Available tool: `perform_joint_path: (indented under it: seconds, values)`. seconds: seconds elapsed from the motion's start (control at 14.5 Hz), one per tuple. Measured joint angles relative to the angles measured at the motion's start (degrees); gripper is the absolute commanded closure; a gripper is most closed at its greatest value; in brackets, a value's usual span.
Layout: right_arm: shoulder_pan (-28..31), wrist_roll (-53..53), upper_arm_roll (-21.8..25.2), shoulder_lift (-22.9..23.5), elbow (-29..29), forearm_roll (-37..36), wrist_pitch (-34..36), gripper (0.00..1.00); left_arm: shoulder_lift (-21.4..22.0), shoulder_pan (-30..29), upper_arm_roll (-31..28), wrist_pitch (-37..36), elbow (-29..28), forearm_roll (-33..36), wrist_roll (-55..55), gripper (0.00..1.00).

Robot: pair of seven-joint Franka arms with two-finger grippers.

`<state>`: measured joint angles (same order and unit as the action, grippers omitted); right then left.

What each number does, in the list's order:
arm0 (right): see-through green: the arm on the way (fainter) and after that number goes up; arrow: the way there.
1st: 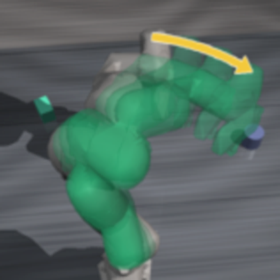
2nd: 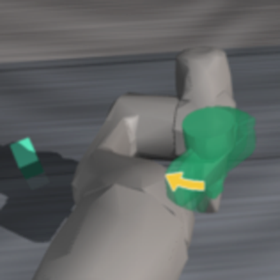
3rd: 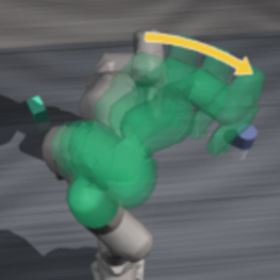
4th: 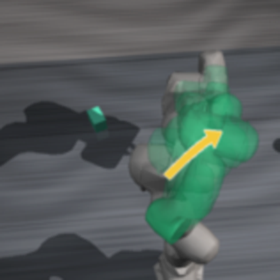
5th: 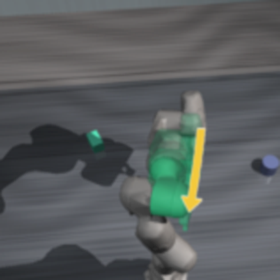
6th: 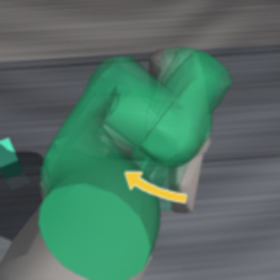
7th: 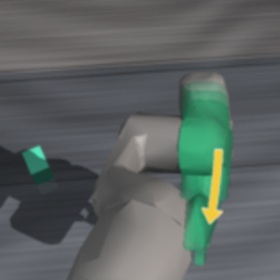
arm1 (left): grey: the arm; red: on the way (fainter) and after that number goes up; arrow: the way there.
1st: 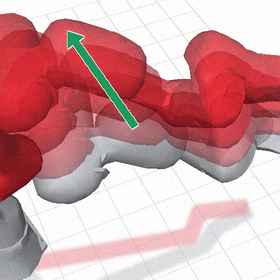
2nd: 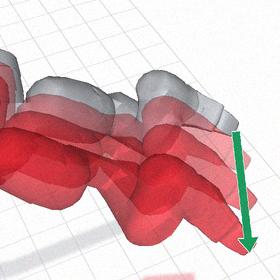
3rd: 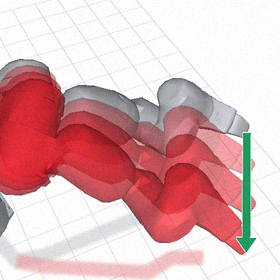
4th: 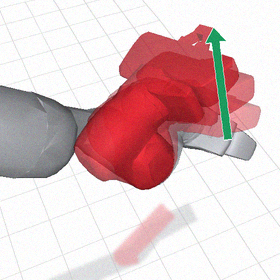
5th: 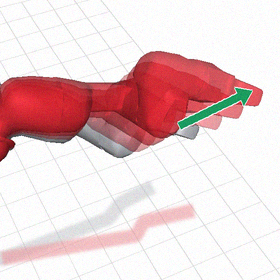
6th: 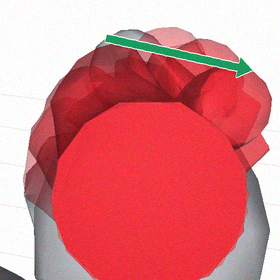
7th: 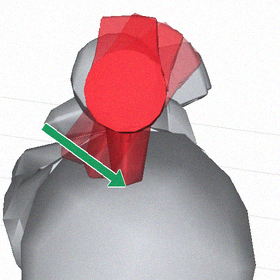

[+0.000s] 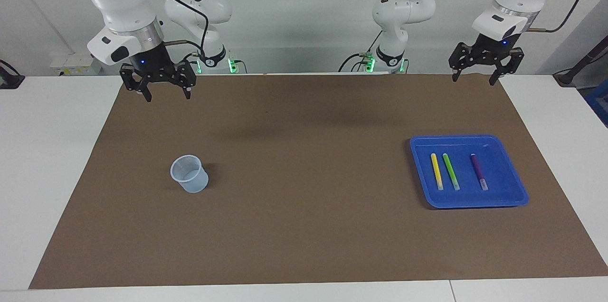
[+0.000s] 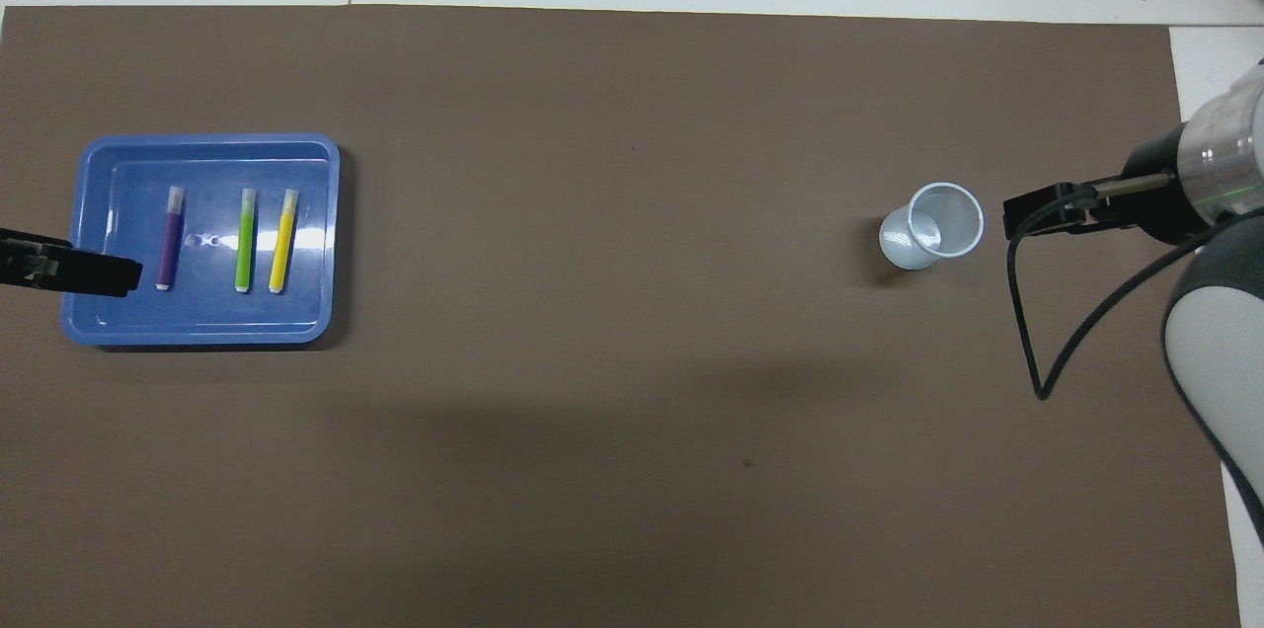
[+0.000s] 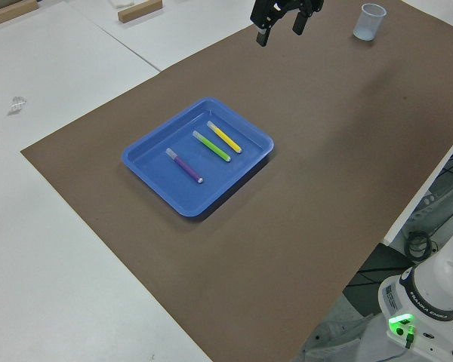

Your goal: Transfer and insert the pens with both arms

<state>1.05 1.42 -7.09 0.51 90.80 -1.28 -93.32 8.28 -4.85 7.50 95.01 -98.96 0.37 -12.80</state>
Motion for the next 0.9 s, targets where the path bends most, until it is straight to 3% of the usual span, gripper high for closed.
perform_joint_path:
  seconds: [0.9]
  values:
    - [-0.2, -0.2, -4.4, -1.6, 2.1, 0.0, 2.8, 0.0, 0.0, 0.0, 0.0, 0.0, 0.0, 0.0, 0.0, 0.0]
